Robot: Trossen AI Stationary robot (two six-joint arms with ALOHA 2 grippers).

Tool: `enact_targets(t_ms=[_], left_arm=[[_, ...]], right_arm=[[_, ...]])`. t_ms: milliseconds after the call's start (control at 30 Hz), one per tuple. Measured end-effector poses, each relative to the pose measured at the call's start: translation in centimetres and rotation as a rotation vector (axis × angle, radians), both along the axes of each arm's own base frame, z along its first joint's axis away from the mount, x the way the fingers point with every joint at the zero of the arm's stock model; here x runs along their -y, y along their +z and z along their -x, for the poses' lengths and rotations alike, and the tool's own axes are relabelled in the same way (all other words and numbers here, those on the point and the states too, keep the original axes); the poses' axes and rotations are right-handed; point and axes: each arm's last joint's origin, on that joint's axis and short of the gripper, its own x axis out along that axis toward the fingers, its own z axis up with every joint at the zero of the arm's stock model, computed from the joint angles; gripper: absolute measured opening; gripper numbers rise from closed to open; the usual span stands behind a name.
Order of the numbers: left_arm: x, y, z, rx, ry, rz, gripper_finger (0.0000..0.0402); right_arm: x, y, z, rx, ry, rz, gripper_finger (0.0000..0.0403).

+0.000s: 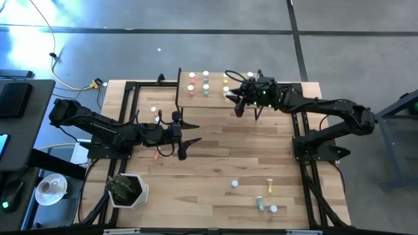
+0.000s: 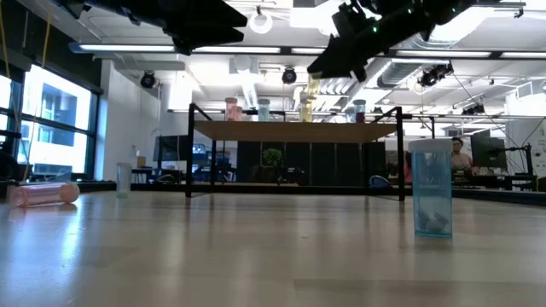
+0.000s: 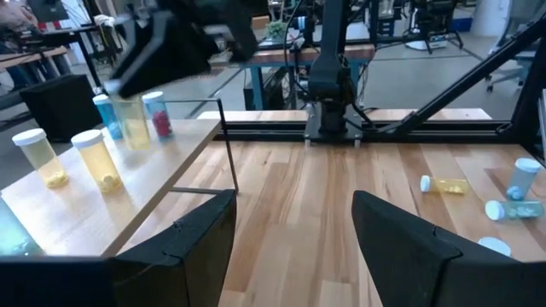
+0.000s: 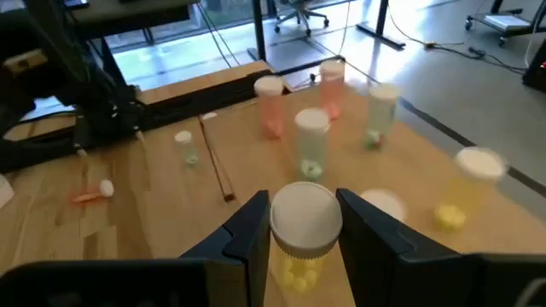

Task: Pick and place medicine bottles onto shelf by color
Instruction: Put the yellow medicine bottle on the shelf

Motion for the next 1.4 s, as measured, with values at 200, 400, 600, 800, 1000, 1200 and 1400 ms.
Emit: enact_targets(t_ms=[200,400,600,800,1000,1200,1400], left_arm=[[0.0,-0.1,0.0,-0.010,0.000,-0.001,0.0225],[0.0,-0.1,0.0,-0.011,0.000,-0.001,0.0225],[0.0,-0.1,0.0,-0.010,0.000,-0.001,0.0225],[0.0,-0.1,0.0,-0.010,0.000,-0.001,0.0225],[0.0,-0.1,0.0,-0.011,-0.001,-0.010,0.0225],[0.0,-0.1,0.0,-0.013,-0.001,-0.011,0.0225],[0.0,-0.1,0.0,-0.011,0.002,-0.011,0.0225]], right_arm=[[-1.4,-3.3,0.2,-0.002,0.008,-0.045,0.0103],[-1.3,-3.4,0.3,0.003,0.009,-0.022,0.0103],[-1.0,-2.1,-0.2,0.034,0.012,0.023,0.0103],[-0.7,-2.1,-0.7,0.019,-0.024,0.055,0.0103],[-0.5,-3.0,-1.1,-0.021,-0.020,0.053,0.0103],[-0.1,-3.3,-1.1,-0.044,-0.015,0.090,0.0103],[0.5,-3.3,-0.9,-0.053,-0.007,0.105,0.0103]])
